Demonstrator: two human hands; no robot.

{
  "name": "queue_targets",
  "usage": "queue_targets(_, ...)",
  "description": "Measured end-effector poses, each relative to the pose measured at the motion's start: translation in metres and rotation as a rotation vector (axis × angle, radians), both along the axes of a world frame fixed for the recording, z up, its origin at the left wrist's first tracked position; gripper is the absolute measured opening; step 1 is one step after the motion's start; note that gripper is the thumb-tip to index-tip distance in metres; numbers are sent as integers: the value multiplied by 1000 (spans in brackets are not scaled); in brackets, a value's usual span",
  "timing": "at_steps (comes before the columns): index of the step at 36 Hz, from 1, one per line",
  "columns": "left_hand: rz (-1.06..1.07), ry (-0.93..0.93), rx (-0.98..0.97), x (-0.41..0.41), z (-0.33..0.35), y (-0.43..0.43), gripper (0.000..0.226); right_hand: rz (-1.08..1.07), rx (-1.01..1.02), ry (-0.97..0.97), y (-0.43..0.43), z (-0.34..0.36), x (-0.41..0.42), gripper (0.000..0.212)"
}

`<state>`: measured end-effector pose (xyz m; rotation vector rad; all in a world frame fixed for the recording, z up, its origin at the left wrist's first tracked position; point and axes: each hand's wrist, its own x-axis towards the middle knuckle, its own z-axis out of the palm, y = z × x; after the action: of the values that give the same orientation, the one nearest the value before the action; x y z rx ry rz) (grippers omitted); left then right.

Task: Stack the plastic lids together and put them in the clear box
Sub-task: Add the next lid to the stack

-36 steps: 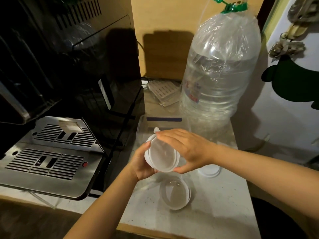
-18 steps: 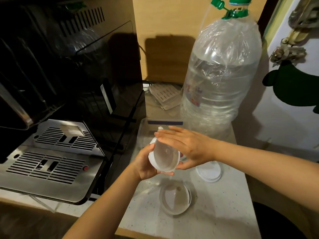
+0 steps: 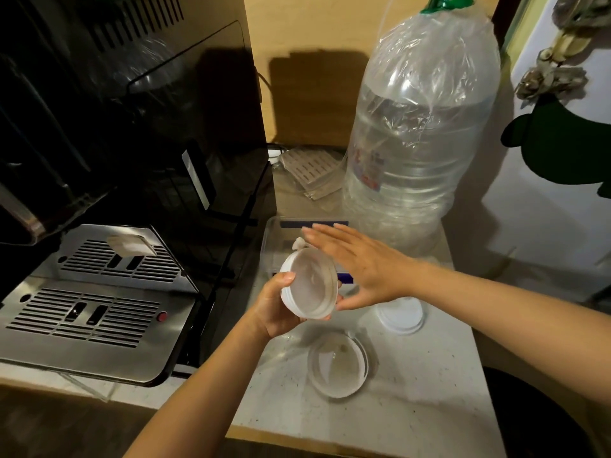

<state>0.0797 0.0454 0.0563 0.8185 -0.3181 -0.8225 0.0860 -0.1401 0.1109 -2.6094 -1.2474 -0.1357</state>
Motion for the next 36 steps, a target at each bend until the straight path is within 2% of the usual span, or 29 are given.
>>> queue_targets(6,37,78,15,-10,-16,10,79,-180,54,240,-11,-6,-21,111)
queue_targets(11,78,164,50,-24,-34,19,87,-355,134,458,-12,-30,-50,106)
queue_targets(19,63,186,91,-40,-56,29,89,-574,-66,615,14,-73,-89,103)
queue_targets(28,92,256,138,-52,-67,37,91,-654,-223,515,45,-97,-102,99)
queue_targets(36,101,266,147,-58,-68,43,90,-659,-247,500,54,-102,-104,92)
